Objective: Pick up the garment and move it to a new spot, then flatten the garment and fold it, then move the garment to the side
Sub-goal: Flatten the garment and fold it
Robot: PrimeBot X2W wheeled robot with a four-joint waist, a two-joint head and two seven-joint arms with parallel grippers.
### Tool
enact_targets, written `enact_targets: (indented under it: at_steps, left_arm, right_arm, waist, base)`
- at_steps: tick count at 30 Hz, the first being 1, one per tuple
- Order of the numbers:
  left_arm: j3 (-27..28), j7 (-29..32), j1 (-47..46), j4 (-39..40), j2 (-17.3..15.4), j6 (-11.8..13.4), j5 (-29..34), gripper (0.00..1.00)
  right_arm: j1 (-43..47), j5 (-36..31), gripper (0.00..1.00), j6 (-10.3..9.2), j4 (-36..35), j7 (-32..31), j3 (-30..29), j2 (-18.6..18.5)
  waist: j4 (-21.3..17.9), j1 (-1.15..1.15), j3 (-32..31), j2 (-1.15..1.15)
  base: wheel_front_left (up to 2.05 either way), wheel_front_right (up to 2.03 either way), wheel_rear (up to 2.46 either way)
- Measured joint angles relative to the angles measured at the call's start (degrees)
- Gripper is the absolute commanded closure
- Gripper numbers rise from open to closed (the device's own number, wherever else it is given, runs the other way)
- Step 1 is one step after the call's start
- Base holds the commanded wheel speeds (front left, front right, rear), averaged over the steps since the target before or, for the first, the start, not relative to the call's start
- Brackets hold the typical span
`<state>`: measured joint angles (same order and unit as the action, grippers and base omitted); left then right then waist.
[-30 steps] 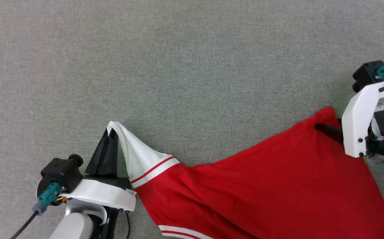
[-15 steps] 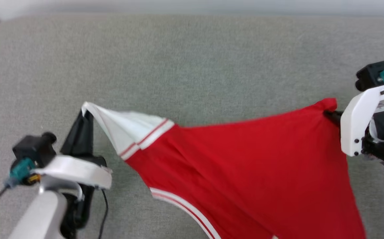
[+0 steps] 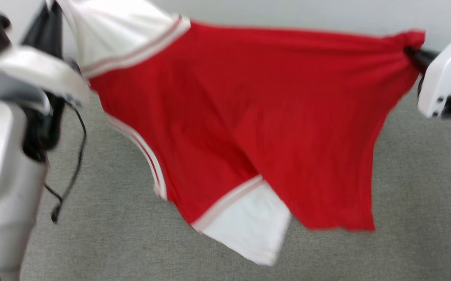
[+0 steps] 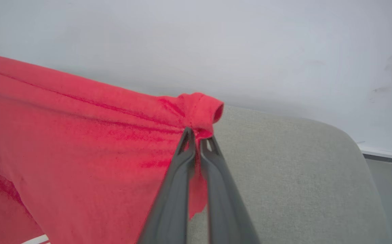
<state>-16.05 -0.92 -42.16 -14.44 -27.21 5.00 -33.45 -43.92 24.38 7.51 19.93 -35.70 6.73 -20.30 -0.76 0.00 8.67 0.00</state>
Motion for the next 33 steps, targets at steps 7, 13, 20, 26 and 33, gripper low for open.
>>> enact_targets:
  at_steps: [7,13,20,26,33]
  left_arm:
    - [0.44,-1.04,-18.38,-10.81,-0.02,-3.10,1.12,1.00]
    - [0.57,-2.79,-32.76,-15.85,-0.96,-4.50,3.09,1.00]
    - [1.82,-3.50,-44.96,-17.04,-2.85,-4.83,4.02,1.00]
    - [2.38,-2.46,-49.88,-16.28,-3.70,-4.77,3.90,1.00]
    - [3.36,-2.90,-50.30,-16.41,-3.98,-4.46,2.57,1.00]
  right_arm:
    - [-12.28,-2.30,1.00,0.03,1.80,3.96,-1.18,-0.82]
    - [-23.01,-5.36,1.00,0.04,2.55,8.37,-3.18,-0.35]
    - [-33.72,-7.31,1.00,0.04,3.12,14.54,-3.92,0.86]
    - [-39.55,-8.14,1.00,0.04,4.53,18.13,-2.38,0.58]
    - [-43.81,-6.75,1.00,0.03,8.77,21.59,0.91,0.27]
  waist:
    - [-1.26,0.00,3.23,0.00]
    - [-1.79,0.00,8.55,0.00]
    - [-2.55,0.01,16.53,0.00]
    - [-2.80,0.01,24.17,0.00]
    - [-2.59,0.01,32.34,0.00]
  base:
    - [0.00,0.00,0.00]
    - [0.00,0.00,0.00]
    - [0.00,0.00,0.00]
    - [0.00,0.00,0.00]
    - [0.00,0.00,0.00]
